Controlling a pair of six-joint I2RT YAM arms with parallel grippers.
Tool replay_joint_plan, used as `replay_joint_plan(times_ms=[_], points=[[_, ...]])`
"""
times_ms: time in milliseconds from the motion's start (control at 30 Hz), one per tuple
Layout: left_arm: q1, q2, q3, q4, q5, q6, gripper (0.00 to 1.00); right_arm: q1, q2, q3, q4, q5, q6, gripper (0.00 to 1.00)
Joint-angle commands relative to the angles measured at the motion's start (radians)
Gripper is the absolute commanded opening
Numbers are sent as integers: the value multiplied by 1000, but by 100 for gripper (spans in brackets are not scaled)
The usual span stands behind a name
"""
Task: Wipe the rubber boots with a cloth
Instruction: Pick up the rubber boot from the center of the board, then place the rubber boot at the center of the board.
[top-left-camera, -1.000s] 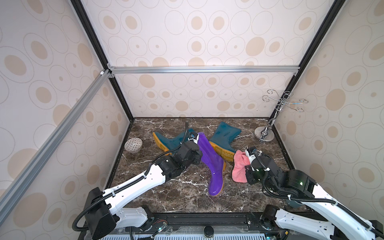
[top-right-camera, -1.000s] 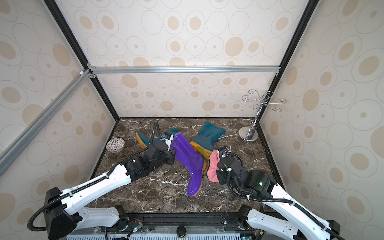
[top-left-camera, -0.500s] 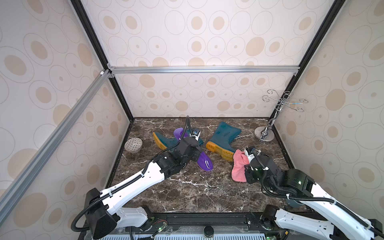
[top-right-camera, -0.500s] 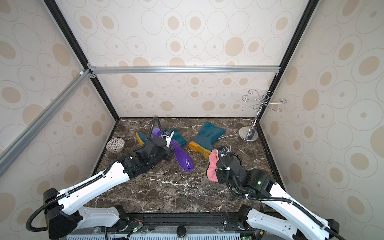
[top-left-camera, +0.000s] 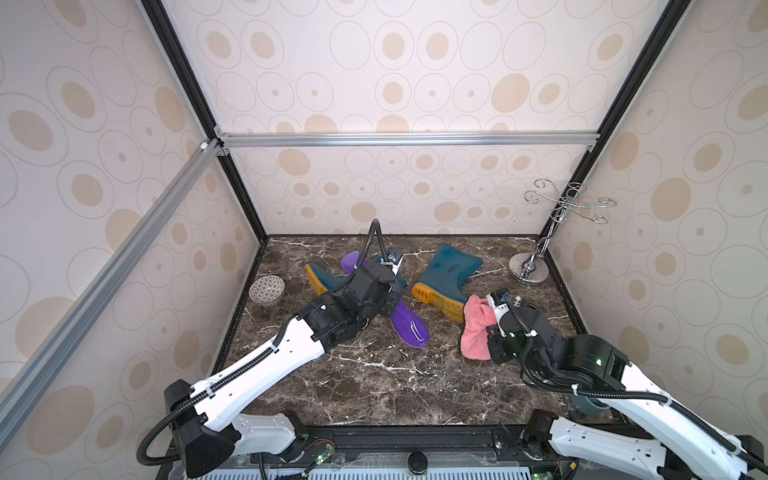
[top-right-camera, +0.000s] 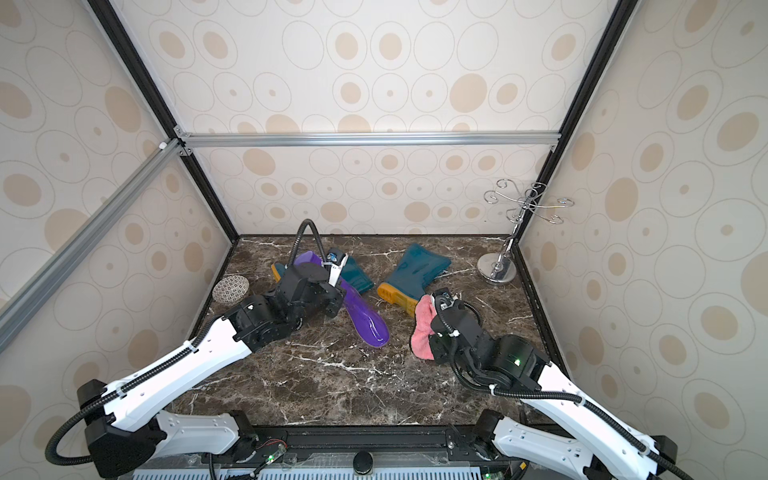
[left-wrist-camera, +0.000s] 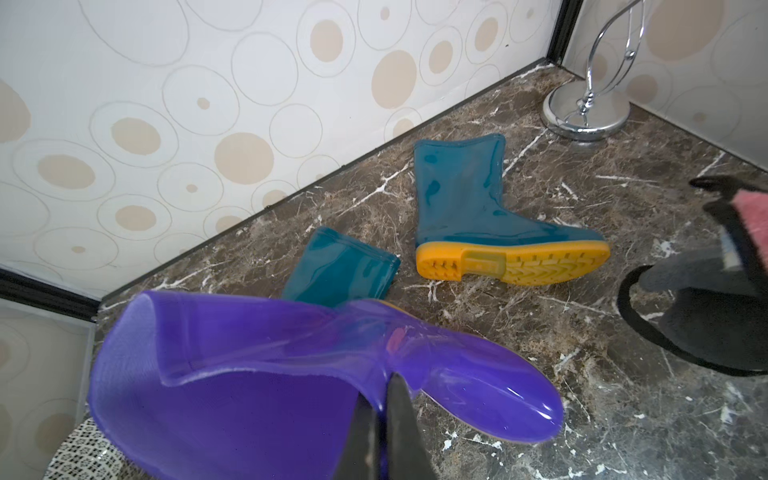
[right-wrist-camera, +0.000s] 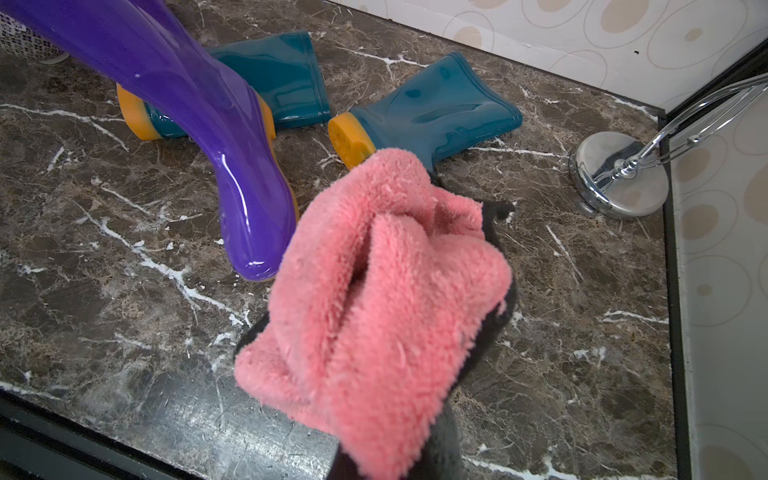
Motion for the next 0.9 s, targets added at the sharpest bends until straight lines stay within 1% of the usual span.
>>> replay_joint_plan(times_ms=[0,133,200,333,433,667,867], points=[[6,-3,116,-41,8,32,0,-1,-10,26,0,16,6,0],[4,14,141,-108,55,17,0,0,-18,23,-1,17,10,0],[0,22,131,-122,91,6,0,0,-22,18,0,16,15,0],[-13,32,97,-125,103,1,0,0,-31,6,0,11,25,0],[-24,46,85,-127,144,0,0,0,-42,-2,0,7,36,0],[-56,95,81,-161,157,18,0,-1,-50,-17,6,1,47,0],[-84,123,172,-237,134,16,0,-1,-54,-14,5,4,47,0]])
